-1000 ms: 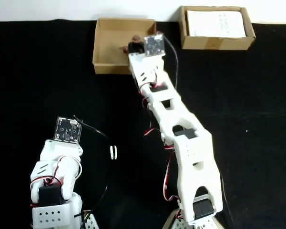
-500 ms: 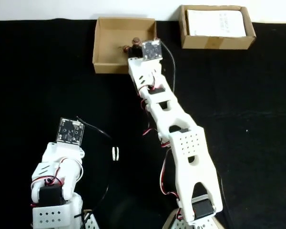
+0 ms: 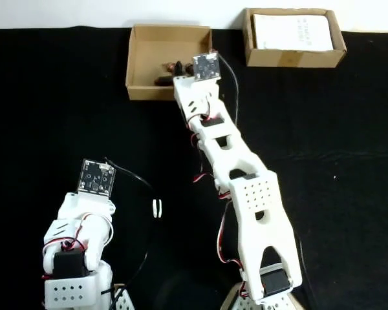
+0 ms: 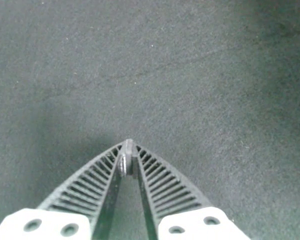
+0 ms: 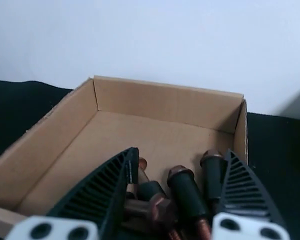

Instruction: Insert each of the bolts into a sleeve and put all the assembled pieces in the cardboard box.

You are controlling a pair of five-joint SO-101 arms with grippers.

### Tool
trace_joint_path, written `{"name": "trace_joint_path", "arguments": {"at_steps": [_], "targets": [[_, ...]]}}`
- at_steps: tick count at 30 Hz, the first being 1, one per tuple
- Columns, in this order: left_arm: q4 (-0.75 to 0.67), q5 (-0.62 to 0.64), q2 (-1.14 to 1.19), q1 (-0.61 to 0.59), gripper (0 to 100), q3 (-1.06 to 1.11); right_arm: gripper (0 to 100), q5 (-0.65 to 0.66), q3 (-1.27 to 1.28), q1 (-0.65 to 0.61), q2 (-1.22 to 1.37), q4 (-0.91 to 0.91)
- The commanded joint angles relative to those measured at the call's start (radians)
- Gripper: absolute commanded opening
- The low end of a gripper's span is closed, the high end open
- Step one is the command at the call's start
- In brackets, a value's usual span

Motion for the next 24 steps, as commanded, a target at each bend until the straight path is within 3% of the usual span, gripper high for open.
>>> {"name": "trace_joint_path", "arguments": {"at_steps": [1,11,18,24], "targets": [[0.002,0.0,0.002,0.008,1,0.019,24.8,-0.005,-0.012,-0.022,-0.116,0.059],[0.002,0.0,0.004,0.007,1,0.019,23.7,-0.003,0.321,-0.007,-0.607,0.302],[-0.008,-0.005,0.048,0.008,1,0.021,0.3,-0.003,0.69,-0.004,-1.231,0.618],[0.0,-0.005,0.061,0.077,1,0.021,1.5,-0.005,0.989,0.059,-1.735,0.972]]}}
